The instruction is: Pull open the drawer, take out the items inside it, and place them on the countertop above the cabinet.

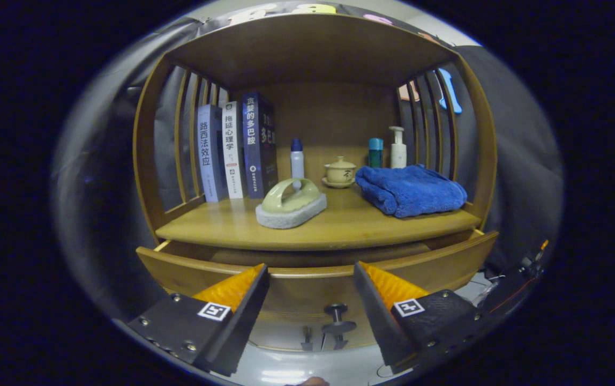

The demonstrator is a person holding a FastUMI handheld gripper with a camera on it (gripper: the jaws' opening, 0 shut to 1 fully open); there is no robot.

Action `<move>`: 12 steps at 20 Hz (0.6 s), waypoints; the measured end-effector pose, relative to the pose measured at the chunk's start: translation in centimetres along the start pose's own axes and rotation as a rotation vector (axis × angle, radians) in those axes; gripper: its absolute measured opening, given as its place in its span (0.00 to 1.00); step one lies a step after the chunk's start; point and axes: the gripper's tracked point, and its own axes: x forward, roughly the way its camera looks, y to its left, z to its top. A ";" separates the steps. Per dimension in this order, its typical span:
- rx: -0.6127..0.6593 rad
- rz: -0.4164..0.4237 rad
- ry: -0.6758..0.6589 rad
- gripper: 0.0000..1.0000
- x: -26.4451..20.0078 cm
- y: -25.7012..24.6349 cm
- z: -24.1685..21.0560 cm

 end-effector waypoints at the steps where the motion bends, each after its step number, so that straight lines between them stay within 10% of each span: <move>1: -0.005 -0.001 0.007 0.95 0.5 0.1 0.1; 12: -0.028 0.038 0.047 0.96 2.1 0.6 0.1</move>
